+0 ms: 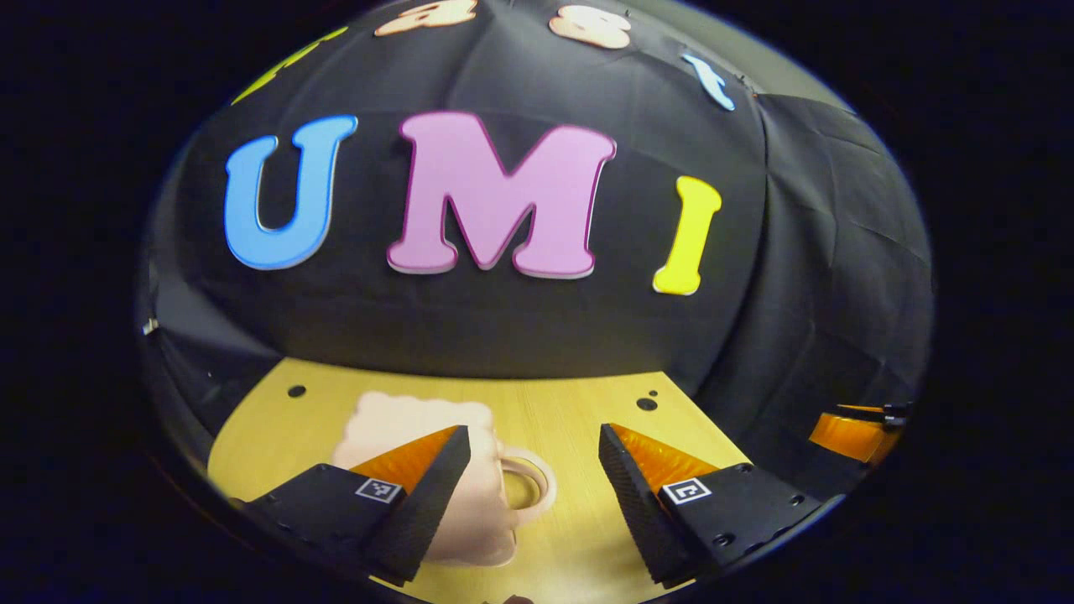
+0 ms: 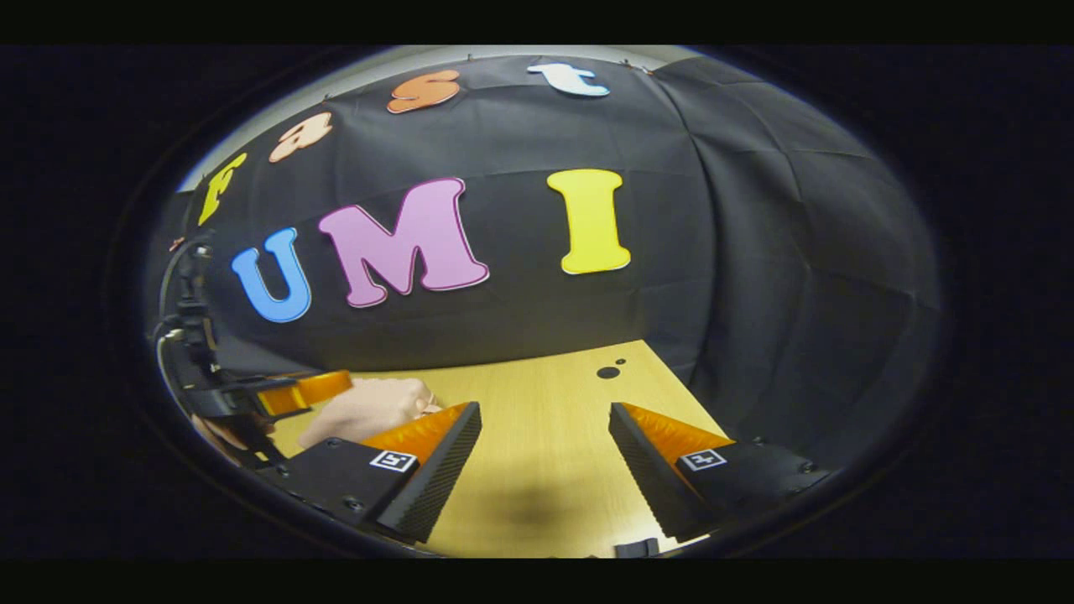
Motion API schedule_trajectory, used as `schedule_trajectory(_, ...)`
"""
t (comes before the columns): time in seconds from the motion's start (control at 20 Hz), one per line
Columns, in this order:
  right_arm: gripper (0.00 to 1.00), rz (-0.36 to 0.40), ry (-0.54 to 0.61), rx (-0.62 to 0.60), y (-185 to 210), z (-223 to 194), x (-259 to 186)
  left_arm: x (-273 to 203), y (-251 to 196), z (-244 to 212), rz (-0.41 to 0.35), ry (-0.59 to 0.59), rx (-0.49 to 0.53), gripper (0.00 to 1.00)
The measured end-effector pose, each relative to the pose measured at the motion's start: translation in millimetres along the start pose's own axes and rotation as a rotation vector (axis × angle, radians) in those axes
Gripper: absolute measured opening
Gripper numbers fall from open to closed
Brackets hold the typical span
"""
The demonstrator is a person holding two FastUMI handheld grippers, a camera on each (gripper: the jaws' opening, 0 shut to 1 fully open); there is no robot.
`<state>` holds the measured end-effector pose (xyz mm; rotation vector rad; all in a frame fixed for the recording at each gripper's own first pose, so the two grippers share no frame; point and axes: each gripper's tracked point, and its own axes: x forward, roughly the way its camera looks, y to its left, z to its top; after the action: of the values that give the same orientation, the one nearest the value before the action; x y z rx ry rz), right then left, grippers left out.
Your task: First open the suitcase, pack the skin care products into it, and then close the suitcase.
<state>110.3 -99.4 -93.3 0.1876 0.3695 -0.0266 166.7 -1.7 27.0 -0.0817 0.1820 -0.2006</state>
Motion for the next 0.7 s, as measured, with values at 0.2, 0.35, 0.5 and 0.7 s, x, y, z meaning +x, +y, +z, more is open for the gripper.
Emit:
schedule_trajectory(0.2, 0.97, 0.026, -0.127, 0.009, 41.0, 23.5, -41.8, -77.5, 16.5, 36.2, -0.009, -0.149, -0.028, 0.96)
schedule_trajectory(0.35, 0.97, 0.036, -0.236, -0.023, 67.9, 37.2, -79.2, -134.7, 36.6, 28.8, -0.009, -0.187, -0.014, 0.96)
schedule_trajectory(0.5, 0.97, 0.042, -0.276, -0.023, 85.7, 30.6, -102.4, -163.5, 56.3, 12.8, 0.032, -0.188, 0.081, 0.96)
schedule_trajectory(0.7, 0.97, 0.014, -0.274, -0.064, 89.3, 18.5, -118.4, -182.3, 61.7, 5.9, 0.035, -0.187, 0.124, 0.96)
